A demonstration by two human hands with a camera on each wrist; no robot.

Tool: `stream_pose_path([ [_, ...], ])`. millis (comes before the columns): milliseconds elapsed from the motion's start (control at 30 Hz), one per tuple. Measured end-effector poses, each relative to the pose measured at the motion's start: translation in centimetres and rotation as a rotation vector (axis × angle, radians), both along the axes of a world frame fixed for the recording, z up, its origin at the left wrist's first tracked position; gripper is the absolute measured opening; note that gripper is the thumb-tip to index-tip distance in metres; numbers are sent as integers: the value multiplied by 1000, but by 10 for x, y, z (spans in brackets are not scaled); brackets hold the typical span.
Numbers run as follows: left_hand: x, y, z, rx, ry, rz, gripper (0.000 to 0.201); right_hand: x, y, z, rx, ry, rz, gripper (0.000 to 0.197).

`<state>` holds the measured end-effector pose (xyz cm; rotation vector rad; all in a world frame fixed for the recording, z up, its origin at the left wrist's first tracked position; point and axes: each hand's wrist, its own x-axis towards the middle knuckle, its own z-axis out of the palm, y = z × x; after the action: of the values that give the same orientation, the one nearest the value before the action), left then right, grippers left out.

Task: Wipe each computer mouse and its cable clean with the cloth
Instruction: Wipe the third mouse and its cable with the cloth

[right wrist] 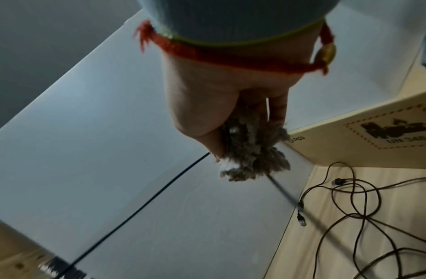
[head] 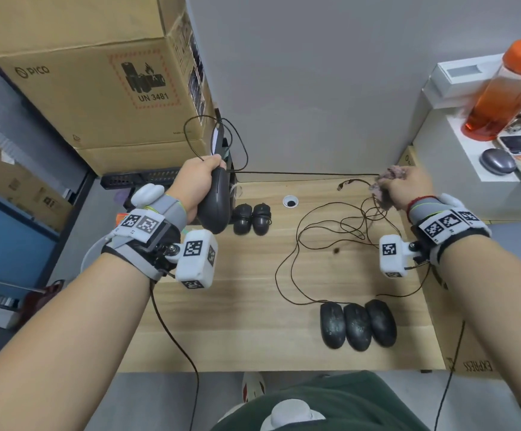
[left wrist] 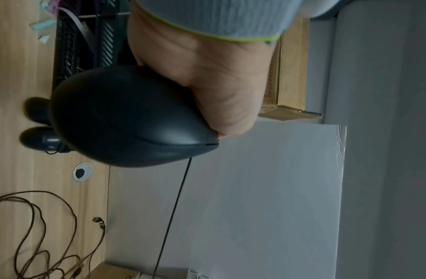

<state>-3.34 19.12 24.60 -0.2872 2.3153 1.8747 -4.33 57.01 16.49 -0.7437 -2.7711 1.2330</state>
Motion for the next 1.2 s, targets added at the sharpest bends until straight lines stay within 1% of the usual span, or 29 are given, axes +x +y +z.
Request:
stream_pose_path([
  [67, -3, -2, -7, -83, 0, -3, 36, -11, 14, -16, -43, -1, -10, 14],
  [133, -5, 1, -17, -178, 0, -36, 36, -9, 1, -2, -72, 80, -29, 18],
  [200, -4, 8, -24, -250, -9, -93, 35, -12, -14, 4, -112, 158, 27, 20],
  [267, -1, 20, -27, -296, -15, -150, 40, 2, -55, 40, -106, 220, 100, 20],
  [300, 1, 27, -28, -311, -11, -169, 44, 5, -72, 52, -111, 253, 139, 19],
  [367, 3, 44, -29, -323, -7, -202, 49, 12, -98, 70, -57, 300, 241, 17],
  [467, 3, 62, -25, -319, -21, -226, 68, 19, -129, 80, -10, 354, 410, 10],
  [567, 2, 70, -19, -244, -47, -193, 92, 26, -144, 81, 8, 334, 538, 17],
  [600, 0, 70, -20, -223, -51, -176, 96, 27, -145, 79, 17, 328, 568, 21],
  [633, -1, 70, -20, -214, -40, -165, 91, 27, -146, 77, 37, 315, 591, 23],
  [700, -2, 68, -22, -208, 2, -146, 63, 27, -148, 74, 99, 294, 645, 21],
  [733, -2, 68, -21, -202, 19, -143, 53, 27, -148, 72, 120, 288, 665, 20],
  [767, -2, 66, -22, -194, 29, -142, 49, 26, -149, 70, 132, 279, 680, 21],
  [867, -2, 65, -23, -182, 67, -144, 53, 27, -150, 63, 172, 266, 703, 23],
  [967, 2, 65, -24, -135, 115, -101, 44, 23, -149, 58, 205, 250, 690, 26],
  [1033, 5, 68, -22, -50, 93, -89, 35, 22, -149, 57, 218, 217, 694, 23],
  [1100, 7, 71, -19, 56, 29, -85, 32, 22, -148, 55, 225, 192, 691, 23],
  [1167, 9, 71, -17, 86, 4, -99, 32, 23, -146, 51, 218, 176, 668, 29],
  [1200, 9, 70, -16, 78, 10, -111, 32, 24, -144, 47, 205, 163, 652, 28],
])
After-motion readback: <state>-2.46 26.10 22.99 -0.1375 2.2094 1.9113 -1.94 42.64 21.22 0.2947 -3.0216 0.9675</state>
